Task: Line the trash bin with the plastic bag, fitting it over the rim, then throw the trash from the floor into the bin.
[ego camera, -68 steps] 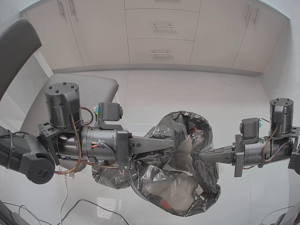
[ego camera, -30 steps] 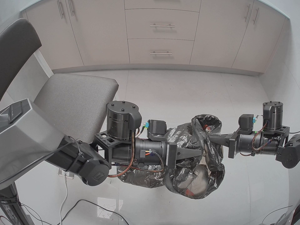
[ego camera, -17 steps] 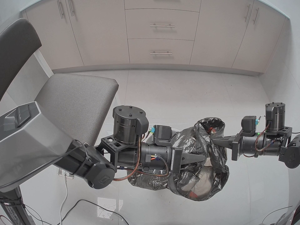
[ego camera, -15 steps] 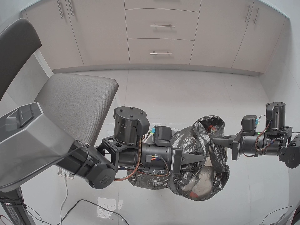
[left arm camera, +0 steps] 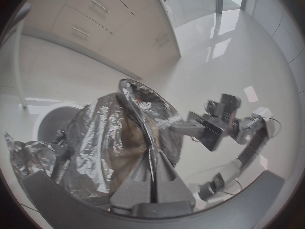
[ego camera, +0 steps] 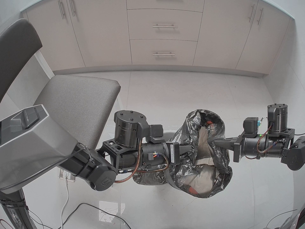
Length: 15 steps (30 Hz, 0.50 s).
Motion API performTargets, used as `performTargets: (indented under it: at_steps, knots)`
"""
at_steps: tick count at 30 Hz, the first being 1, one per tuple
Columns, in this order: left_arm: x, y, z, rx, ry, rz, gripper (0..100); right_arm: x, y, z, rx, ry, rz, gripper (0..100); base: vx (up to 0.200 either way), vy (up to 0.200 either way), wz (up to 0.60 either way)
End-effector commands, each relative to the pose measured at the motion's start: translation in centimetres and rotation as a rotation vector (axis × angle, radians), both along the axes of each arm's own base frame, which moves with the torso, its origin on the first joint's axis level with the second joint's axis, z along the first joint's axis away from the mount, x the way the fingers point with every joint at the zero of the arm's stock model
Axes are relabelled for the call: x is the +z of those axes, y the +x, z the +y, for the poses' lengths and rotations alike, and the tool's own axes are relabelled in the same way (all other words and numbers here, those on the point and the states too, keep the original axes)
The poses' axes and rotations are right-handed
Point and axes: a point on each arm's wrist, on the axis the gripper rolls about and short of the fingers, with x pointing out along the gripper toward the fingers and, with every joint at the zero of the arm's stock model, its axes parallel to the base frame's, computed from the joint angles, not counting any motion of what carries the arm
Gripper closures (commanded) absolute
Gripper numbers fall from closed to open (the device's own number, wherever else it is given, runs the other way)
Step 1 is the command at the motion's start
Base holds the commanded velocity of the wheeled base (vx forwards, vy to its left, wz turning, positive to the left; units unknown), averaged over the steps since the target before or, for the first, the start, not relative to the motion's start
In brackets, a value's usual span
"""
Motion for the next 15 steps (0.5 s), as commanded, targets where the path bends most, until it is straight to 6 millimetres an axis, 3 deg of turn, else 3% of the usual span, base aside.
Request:
performTargets:
  at_steps: [1,5,15]
  knots:
    - [0.9,-0.2,0.6,0.177,0.035,-0.058,100,-0.6,0.2,0.6,0.016,-0.006,0.02,100,0.0,0.0,0.0]
    - [1.1,0.3,0.6,0.344,0.076,-0.116,100,-0.9,0.4,1.0,0.014,-0.01,0.024,100,0.0,0.0,0.0]
    - [0.5,0.2,-0.8,0.466,0.23,-0.259,100,-1.4,1.0,1.8,-0.033,0.022,0.012,100,0.0,0.0,0.0]
